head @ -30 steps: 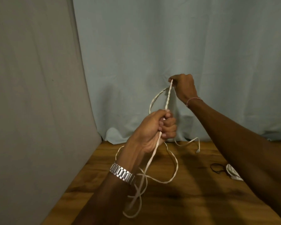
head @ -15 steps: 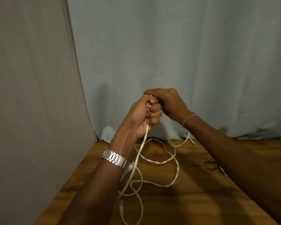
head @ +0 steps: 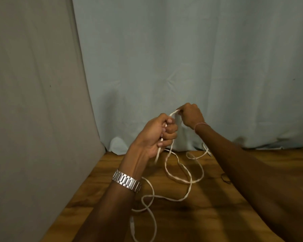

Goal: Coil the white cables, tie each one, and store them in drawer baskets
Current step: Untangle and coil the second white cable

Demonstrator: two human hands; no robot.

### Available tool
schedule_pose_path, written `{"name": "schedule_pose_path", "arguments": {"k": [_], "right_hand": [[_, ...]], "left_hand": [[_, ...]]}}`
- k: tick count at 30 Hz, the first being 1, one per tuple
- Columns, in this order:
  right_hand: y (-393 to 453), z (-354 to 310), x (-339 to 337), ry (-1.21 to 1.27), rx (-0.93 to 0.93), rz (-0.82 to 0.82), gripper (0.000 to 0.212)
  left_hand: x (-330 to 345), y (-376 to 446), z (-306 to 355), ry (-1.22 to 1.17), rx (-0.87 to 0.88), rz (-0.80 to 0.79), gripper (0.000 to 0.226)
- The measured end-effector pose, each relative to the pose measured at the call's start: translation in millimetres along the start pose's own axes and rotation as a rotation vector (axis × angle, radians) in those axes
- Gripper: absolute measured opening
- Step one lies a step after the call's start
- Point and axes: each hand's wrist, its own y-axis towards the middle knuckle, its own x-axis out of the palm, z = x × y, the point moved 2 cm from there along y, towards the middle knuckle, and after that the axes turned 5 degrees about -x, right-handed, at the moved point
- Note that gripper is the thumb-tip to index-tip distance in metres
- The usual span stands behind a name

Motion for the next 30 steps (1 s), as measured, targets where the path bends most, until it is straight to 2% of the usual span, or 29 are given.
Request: {"name": "schedule_pose_path", "arguments": {"k": [2,4,5,7,8,10,12,15,20,25,30], "right_hand": [[-14,-17,1,-0.107,-0.029,-0.138,0.047],[-32,-40,-7,-0.098,-0.152,-0.069,0.078],[-42,-51,-13,-0.067,-0.246,0.032,0.083],[-59,-69,-22,0.039,-0.484,0.199,0.063],[-65,-74,-25,0.082,-0.571,0.238,0.050],[-61,-76,-25,0.117,-0.633,0.238,0.038],[-46,-67,-22,0.116,-0.564,0.217,0.036],[-14,-43,-24,0.116,-0.378,0.276,0.029],[4,-37,-14,0.029,-0.276,0.213,0.030],[18,-23,-13,0.042,-0.050,0.204,0.028],[10,-17,2,0.083,0.002,0.164,0.029]], "left_hand": [[-1,2,1,-0.017,0.000,-0.013,0.030],[-5,3,5,-0.046,-0.014,-0.017,0.031],[-7,2,7,-0.057,-0.022,-0.018,0.032],[-11,3,10,-0.068,-0.019,-0.021,0.036],[-11,2,10,-0.068,-0.016,-0.021,0.040],[-10,2,9,-0.076,-0.009,-0.040,0.046],[-6,-1,8,-0.082,0.002,-0.088,0.042],[0,-8,5,-0.045,0.000,-0.163,0.033],[3,-14,5,-0.024,0.021,-0.242,0.030],[4,-21,1,-0.005,0.019,-0.294,0.030],[7,-24,-3,0.009,0.042,-0.336,0.030]]}}
